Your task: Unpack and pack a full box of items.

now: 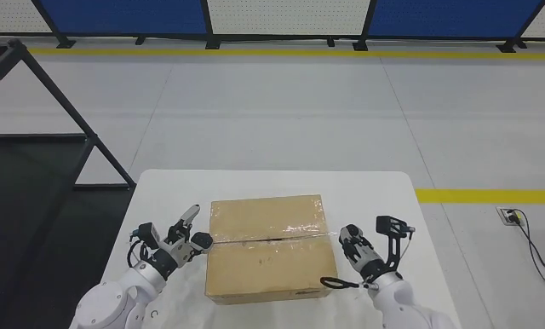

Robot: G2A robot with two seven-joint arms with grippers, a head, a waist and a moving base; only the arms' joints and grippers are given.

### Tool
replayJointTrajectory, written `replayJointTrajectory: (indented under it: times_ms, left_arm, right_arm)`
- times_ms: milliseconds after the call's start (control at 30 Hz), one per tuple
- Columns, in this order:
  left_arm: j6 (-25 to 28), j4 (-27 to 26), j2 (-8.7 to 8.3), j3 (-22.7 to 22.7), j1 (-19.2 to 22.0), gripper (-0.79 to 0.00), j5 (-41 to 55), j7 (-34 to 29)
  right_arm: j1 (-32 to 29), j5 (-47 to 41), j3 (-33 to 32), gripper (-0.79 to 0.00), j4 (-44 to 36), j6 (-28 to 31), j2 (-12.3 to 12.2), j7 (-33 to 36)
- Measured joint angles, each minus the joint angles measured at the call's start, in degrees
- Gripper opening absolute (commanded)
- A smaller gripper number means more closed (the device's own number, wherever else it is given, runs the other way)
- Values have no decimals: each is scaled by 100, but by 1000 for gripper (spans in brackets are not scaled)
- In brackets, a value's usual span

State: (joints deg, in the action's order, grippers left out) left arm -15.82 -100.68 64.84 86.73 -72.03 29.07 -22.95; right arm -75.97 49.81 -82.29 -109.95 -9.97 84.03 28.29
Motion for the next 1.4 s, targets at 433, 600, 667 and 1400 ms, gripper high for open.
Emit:
replayJointTrajectory:
  times_ms: [433,600,667,1400]
  left_arm:
    - [-5,2,-2,22,-5,0,18,-23]
    - [-7,6,-3,18,0,0,8,-35]
    - [-7,9,-3,17,2,0,6,-37]
    - [304,-191,6,404,-134,0,487,132]
  right_arm:
    - [233,60,71,-631,224,-276,-46,324]
    - [293,51,76,0,259,-366,-62,416]
    - [316,19,66,0,273,-419,-68,453]
    - [-169,496,641,-588,-701,762,-115,-1066]
